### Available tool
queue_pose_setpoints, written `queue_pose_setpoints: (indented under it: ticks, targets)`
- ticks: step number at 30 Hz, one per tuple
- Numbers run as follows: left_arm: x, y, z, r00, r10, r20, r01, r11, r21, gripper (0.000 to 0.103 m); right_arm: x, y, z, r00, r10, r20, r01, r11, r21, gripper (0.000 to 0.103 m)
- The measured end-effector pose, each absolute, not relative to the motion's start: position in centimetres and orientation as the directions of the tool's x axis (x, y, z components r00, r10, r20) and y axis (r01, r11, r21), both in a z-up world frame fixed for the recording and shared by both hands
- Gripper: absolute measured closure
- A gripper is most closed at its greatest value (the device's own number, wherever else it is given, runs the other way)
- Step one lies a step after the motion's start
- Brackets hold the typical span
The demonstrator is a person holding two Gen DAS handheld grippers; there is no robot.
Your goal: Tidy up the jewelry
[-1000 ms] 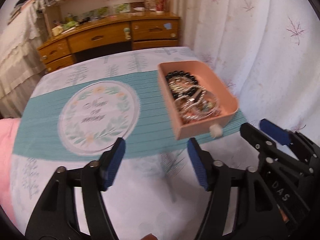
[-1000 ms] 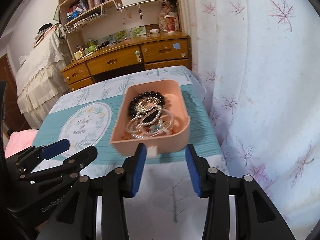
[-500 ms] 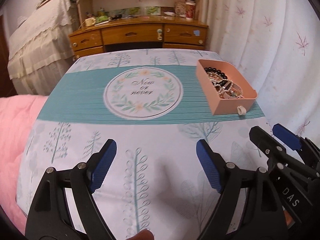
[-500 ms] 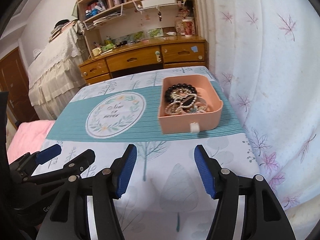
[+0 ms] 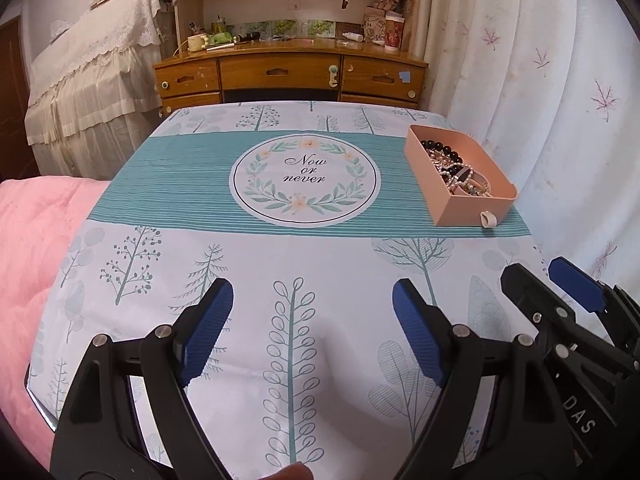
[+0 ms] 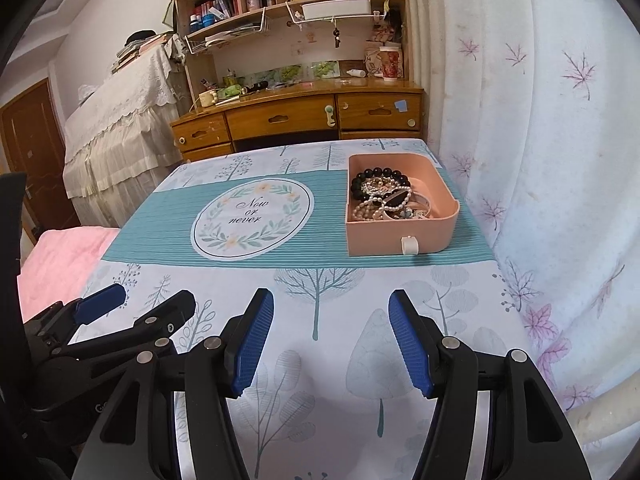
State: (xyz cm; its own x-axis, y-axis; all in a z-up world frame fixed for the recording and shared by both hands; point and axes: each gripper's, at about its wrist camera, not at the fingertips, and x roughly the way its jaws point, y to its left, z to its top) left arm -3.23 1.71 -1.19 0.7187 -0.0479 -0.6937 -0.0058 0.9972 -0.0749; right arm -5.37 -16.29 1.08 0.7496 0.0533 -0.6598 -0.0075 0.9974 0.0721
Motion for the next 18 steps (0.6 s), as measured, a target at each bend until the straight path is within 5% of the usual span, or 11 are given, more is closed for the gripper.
queue_pose_setpoints:
  ticks: [18]
  targets:
    - [-3.25,1.57,-1.74,0.706,-0.039,-0.707,-0.021,0.997,-0.075,0.023,-5.53,-16.84,1.11,0.737,0.042,-0.674,0.003,0.998,0.066,0.042]
